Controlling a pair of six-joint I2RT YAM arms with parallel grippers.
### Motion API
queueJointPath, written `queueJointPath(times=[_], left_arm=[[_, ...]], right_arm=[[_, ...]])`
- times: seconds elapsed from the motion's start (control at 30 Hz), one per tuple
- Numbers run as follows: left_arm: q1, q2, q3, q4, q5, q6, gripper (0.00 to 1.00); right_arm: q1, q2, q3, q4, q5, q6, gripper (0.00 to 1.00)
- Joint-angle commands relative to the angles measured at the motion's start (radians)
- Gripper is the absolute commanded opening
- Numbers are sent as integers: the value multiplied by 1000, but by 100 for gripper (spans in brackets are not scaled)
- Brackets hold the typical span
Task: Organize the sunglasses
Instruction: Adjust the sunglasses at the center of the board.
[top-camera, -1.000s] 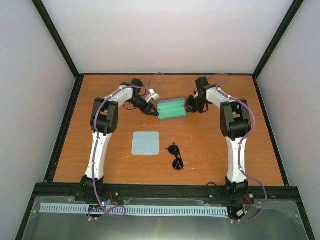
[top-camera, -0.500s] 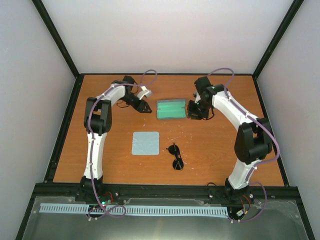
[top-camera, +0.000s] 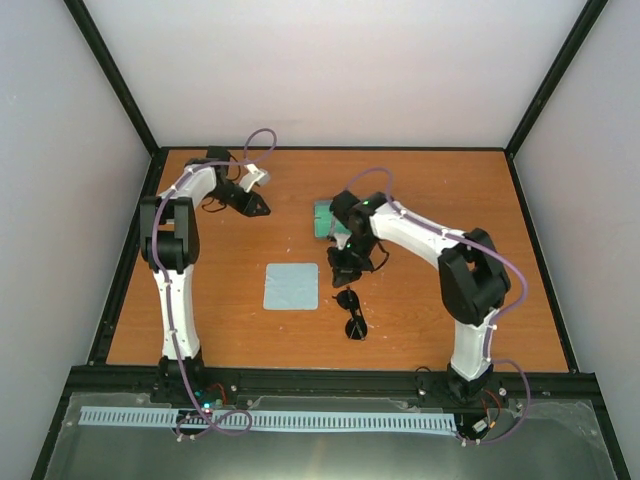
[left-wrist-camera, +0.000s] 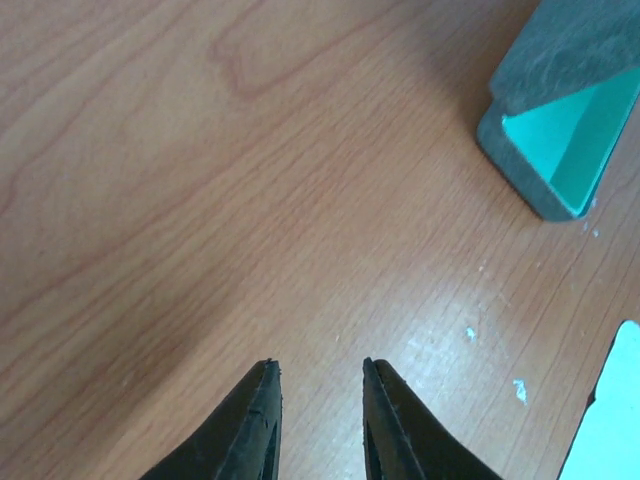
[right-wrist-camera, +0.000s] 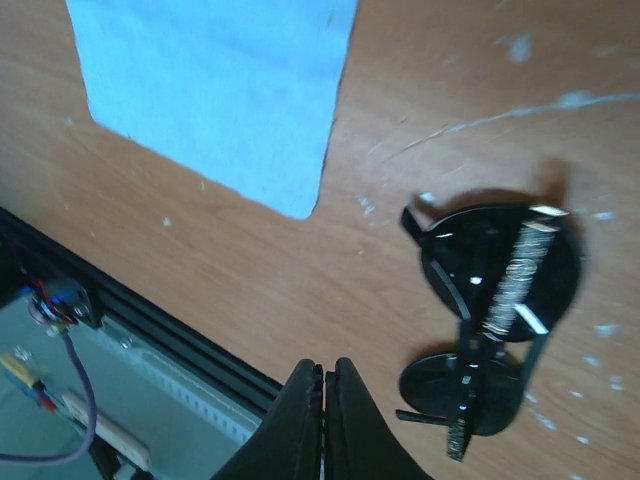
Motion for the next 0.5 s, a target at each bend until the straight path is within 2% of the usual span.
queueJointPath(times=[0.0, 0.23, 0.47], left_arm=[[18, -39, -29, -8, -24, 56, 25], [37, -66, -74, -15, -36, 71, 25], [38, -80, -105, -3, -36, 72, 25]], right_arm=[[61, 55, 11, -44, -61, -41, 3], [99, 91, -10, -109, -74, -93, 3], [99, 99, -79, -131, -22, -102, 3]])
